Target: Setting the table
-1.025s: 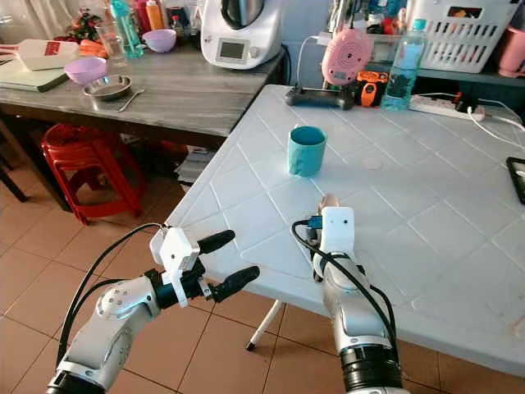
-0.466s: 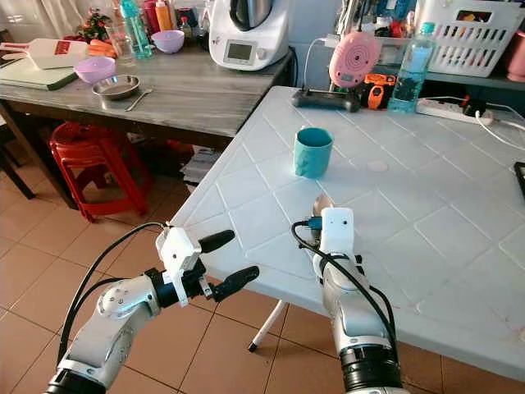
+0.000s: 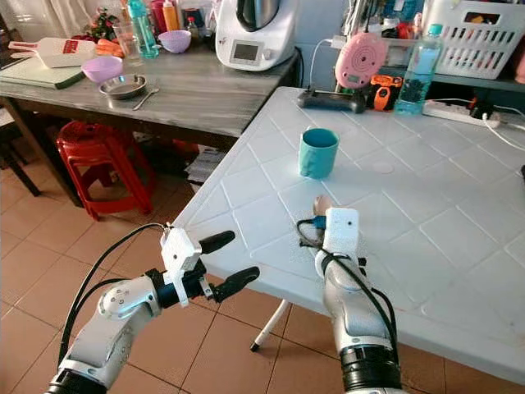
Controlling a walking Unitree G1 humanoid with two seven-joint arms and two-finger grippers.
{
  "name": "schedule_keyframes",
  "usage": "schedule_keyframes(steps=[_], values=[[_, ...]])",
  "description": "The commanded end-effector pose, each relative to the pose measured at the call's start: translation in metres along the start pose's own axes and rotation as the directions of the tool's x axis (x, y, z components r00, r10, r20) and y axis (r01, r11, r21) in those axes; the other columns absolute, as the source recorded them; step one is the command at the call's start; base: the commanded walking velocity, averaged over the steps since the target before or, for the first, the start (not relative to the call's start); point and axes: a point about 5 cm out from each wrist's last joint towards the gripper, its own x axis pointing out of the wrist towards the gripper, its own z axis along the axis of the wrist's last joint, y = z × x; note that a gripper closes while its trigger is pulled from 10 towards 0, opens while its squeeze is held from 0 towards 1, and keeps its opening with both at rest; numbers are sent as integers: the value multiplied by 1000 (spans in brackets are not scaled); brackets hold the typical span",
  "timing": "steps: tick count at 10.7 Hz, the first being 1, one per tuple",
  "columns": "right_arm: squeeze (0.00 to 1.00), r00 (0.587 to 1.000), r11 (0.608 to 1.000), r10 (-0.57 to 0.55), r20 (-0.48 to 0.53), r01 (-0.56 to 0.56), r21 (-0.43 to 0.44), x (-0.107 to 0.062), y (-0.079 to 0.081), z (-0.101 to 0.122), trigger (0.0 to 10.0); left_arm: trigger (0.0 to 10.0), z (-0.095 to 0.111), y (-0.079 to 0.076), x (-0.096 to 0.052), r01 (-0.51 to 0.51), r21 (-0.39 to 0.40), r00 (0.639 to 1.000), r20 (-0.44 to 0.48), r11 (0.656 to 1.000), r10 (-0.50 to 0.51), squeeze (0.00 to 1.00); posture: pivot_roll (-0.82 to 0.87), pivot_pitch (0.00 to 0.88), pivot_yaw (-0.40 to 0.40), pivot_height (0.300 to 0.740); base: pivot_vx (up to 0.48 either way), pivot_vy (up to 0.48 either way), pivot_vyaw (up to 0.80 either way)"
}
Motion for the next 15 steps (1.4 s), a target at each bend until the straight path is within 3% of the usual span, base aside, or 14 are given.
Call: schedule_keyframes(steps=[1,2,3,4,6,8,15], values=[[0,998,998,-50,-39,51,20,-2,-9,-6,0,10000,1,1,0,0,16,1000,-3,1000,0,0,10,46,46,740,0,0,0],[0,998,996,-66,21,64,55,-5,-11,7,0,10000,1,5,-1,-44,2,999,6,999,44,0,11,46,42,740,0,0,0],[0,993,995,-81,87,75,73,-9,-13,18,6196,10000,1,15,-1,-154,-13,988,6,988,154,0,12,47,38,740,0,0,0],[0,984,995,-86,158,77,62,-15,-14,26,10000,10000,4,30,-3,-306,-32,952,23,952,307,0,12,47,38,740,0,0,0],[0,961,996,-88,262,83,32,-28,-12,35,10000,10000,9,50,-8,-472,-80,877,56,878,477,0,2,46,33,740,0,0,0],[0,938,995,-97,334,94,24,-39,-10,39,10000,10000,13,60,-10,-550,-129,823,84,825,562,0,-5,46,30,740,0,0,0],[0,930,996,-94,354,92,22,-44,-10,37,10000,10000,13,57,-3,-541,-148,826,92,828,556,0,-4,45,28,740,0,273,-687]])
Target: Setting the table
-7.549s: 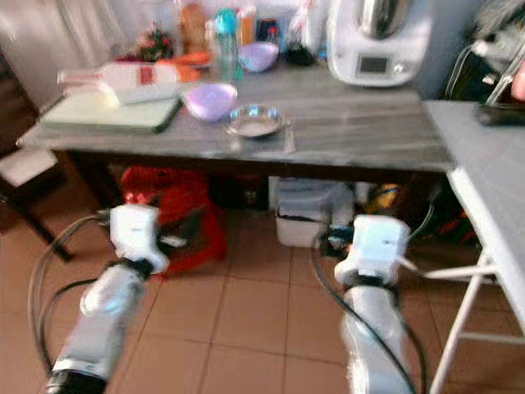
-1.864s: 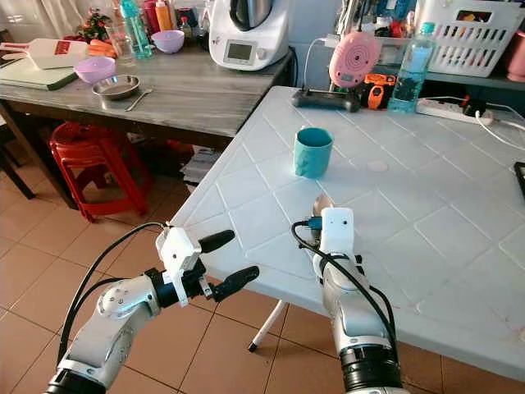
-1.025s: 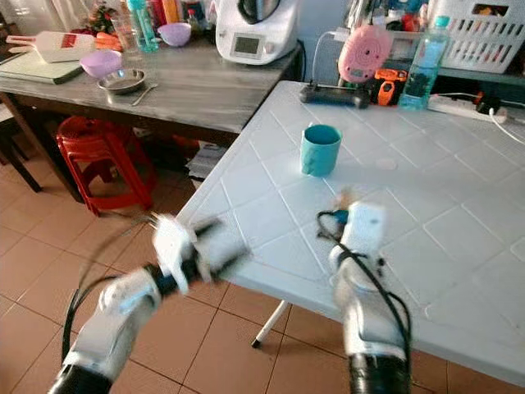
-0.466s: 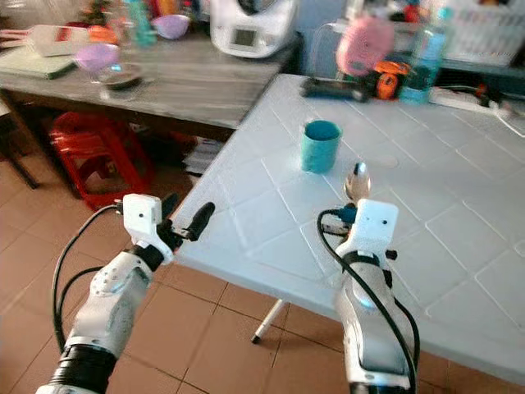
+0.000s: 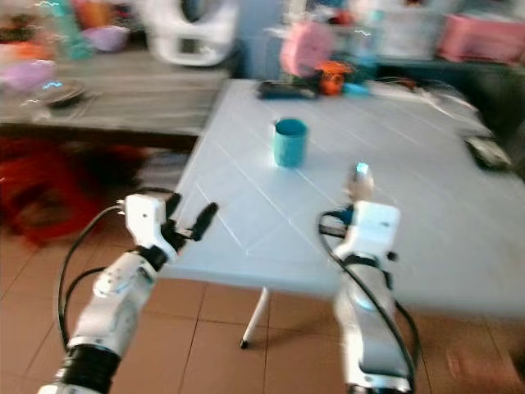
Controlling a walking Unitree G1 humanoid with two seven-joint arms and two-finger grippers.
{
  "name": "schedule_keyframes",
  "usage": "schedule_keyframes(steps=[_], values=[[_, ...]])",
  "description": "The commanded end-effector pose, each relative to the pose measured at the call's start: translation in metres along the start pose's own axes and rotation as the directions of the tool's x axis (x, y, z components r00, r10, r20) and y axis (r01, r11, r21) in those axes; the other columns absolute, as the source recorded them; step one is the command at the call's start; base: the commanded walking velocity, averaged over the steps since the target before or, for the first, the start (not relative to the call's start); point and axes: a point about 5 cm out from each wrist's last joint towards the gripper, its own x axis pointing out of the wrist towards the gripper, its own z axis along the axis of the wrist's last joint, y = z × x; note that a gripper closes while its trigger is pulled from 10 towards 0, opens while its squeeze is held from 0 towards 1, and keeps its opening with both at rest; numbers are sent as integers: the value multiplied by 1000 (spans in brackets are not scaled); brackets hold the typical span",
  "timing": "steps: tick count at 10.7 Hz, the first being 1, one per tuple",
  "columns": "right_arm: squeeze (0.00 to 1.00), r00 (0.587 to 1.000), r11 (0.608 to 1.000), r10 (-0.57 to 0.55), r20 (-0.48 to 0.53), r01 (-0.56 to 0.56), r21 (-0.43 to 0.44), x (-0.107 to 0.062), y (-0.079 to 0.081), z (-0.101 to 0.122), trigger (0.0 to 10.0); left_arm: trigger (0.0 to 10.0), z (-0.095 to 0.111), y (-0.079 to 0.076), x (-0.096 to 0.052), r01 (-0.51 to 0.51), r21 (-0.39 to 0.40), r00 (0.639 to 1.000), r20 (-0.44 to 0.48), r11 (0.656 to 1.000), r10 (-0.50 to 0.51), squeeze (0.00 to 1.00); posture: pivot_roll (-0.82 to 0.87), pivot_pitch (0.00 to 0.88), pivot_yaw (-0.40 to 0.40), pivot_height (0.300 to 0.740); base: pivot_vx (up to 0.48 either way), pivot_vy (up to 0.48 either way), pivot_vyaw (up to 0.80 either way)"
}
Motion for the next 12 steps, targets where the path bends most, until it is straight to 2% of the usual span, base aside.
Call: schedule_keyframes(steps=[1,7,12], values=[[0,999,1000,-20,29,20,-8,0,-6,6,10000,10000,2,-4,4,16,3,1000,8,1000,-16,0,-5,46,29,740,0,341,-631],[0,998,1000,-8,58,9,-8,0,-6,9,10000,10000,2,-7,5,23,5,1000,10,1000,-23,0,-6,47,33,740,0,346,0],[0,997,1000,-10,80,11,-11,-1,-8,10,10000,10000,7,-2,7,-26,34,999,43,999,24,0,-6,45,36,740,0,349,609]])
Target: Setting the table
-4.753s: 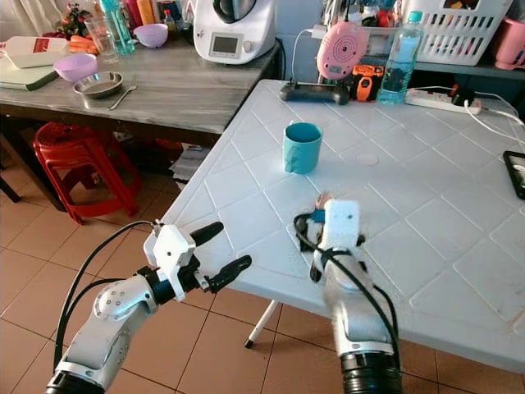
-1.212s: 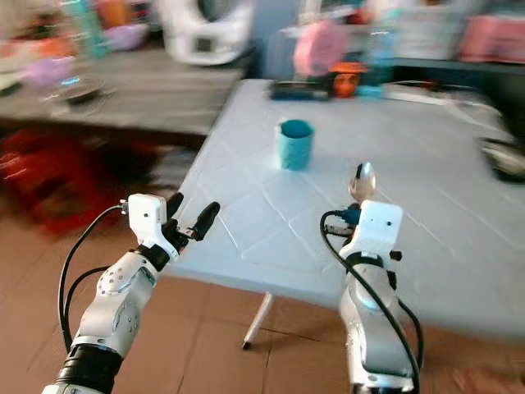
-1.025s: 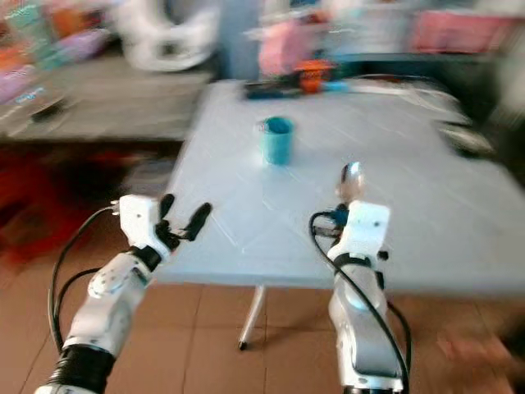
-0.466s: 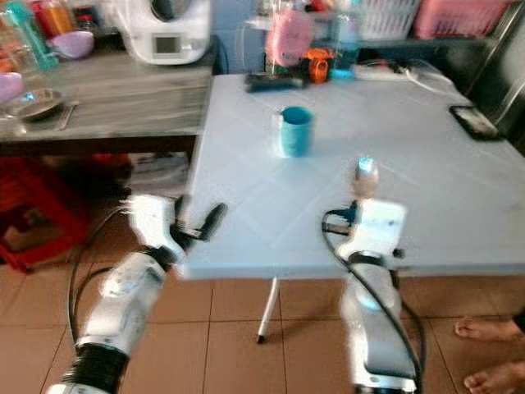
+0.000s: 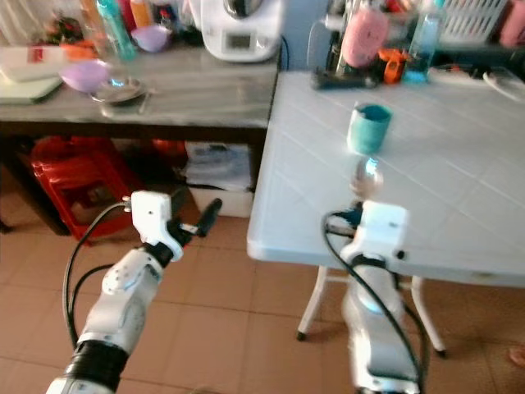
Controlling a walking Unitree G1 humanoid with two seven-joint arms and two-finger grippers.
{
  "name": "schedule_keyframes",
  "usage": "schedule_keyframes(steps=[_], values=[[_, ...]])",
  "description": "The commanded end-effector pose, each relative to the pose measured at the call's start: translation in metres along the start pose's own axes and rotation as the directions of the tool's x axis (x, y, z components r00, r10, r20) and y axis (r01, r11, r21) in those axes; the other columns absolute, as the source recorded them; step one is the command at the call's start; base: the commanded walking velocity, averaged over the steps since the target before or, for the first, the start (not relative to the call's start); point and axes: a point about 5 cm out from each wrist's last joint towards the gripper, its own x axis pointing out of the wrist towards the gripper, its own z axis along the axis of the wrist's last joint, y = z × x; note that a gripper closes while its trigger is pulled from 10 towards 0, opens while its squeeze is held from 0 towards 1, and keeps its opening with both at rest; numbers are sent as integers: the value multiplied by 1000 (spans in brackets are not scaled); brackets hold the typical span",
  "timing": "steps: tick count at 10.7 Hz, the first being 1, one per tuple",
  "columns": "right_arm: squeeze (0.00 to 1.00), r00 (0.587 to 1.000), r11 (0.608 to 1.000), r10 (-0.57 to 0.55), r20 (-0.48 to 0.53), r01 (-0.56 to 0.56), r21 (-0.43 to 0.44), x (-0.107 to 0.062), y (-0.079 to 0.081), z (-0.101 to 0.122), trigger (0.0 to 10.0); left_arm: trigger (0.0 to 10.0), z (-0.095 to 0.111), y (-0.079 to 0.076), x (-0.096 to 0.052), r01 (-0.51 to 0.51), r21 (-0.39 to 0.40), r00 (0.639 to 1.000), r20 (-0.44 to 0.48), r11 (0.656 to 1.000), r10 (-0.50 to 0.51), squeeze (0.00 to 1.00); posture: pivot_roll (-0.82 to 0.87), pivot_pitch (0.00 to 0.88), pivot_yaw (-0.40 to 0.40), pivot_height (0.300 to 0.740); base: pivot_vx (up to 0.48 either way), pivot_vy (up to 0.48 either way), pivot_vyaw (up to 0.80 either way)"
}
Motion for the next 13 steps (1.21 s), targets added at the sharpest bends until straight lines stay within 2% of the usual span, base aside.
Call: schedule_keyframes(steps=[1,7,9,10,13], values=[[0,999,999,42,35,-42,18,-1,13,7,10000,10000,1,13,-5,-47,30,999,-5,998,47,0,-6,45,36,740,0,356,619],[0,998,999,41,42,-42,16,-1,12,9,10000,10000,-2,11,-4,-52,35,999,-4,998,53,0,-10,48,33,740,0,357,607],[0,999,999,25,29,-26,32,-1,9,6,10000,10000,0,7,-4,-11,36,1000,12,999,11,0,-11,47,34,740,0,0,0],[0,999,999,24,33,-25,29,-1,9,7,10000,10000,2,4,-5,41,3,999,30,999,-41,0,-11,48,36,740,0,0,0],[0,999,999,23,39,-24,28,-1,10,7,10000,10000,4,2,-5,65,-15,997,41,998,-64,0,-9,46,38,740,202,0,0]])
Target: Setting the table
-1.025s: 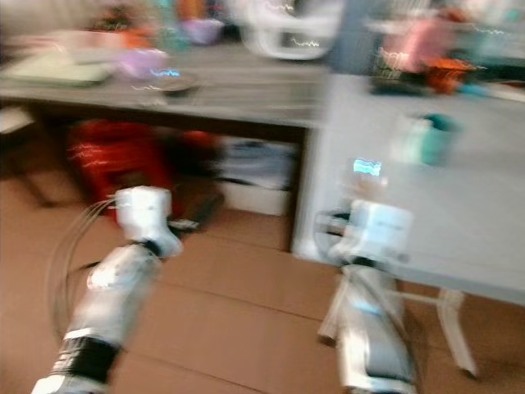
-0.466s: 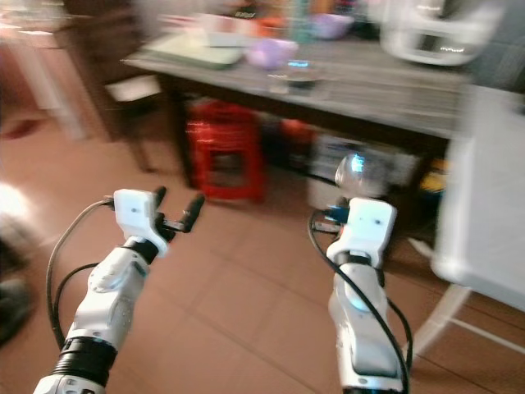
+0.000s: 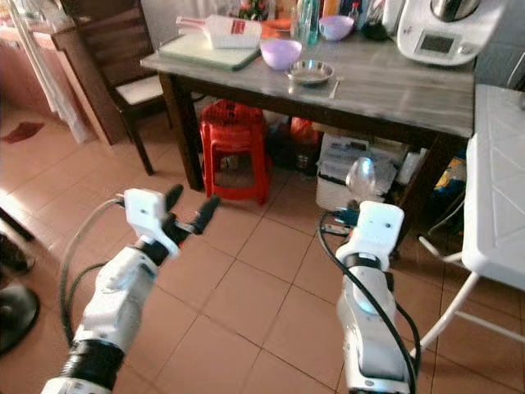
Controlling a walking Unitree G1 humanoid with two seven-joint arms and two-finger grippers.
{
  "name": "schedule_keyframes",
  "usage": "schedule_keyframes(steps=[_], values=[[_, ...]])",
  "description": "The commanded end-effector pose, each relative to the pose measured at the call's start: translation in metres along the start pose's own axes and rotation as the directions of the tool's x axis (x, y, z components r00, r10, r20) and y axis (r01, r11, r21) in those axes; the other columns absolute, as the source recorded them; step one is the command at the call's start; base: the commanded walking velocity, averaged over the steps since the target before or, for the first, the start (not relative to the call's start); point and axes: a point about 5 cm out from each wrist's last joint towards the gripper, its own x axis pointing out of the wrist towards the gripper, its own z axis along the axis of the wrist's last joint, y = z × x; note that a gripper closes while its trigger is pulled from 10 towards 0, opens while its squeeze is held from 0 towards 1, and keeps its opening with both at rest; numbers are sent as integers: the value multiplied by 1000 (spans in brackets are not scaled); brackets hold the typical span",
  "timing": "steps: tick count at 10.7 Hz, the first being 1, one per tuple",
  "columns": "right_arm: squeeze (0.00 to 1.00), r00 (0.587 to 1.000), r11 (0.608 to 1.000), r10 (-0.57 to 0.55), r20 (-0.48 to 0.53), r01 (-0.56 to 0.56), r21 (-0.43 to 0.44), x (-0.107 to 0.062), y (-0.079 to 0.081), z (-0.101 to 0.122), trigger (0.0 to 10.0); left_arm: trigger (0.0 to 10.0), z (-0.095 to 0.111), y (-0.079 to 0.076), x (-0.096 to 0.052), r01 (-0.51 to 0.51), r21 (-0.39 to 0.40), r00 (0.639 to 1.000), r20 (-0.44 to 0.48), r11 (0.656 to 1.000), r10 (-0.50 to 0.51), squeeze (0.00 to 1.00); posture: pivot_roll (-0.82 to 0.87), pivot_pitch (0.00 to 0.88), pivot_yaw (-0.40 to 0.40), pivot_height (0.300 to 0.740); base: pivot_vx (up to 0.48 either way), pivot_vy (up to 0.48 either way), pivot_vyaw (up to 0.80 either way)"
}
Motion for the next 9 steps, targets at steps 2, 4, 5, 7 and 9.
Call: schedule_keyframes(steps=[2,4,5,7,9], values=[[0,1000,1000,-5,27,4,4,1,-1,6,10000,10000,3,1,-1,15,0,1000,6,1000,-15,0,-10,46,40,740,317,0,0],[0,1000,1000,1,25,-1,6,0,0,6,10000,10000,3,-2,0,25,-10,1000,5,1000,-25,0,-12,46,41,740,317,0,-522],[0,1000,1000,2,25,-2,5,0,0,5,10000,10000,3,-3,0,30,-14,1000,4,999,-30,0,-13,47,39,740,311,0,-506],[0,1000,1000,-1,25,1,0,0,-1,5,10000,10000,2,-5,0,41,-23,999,1,999,-41,0,-15,49,38,740,307,0,0],[0,1000,1000,-3,24,3,0,0,-2,5,10000,10000,1,-5,-1,44,-26,999,-2,999,-44,0,-15,49,38,740,358,0,-203]])
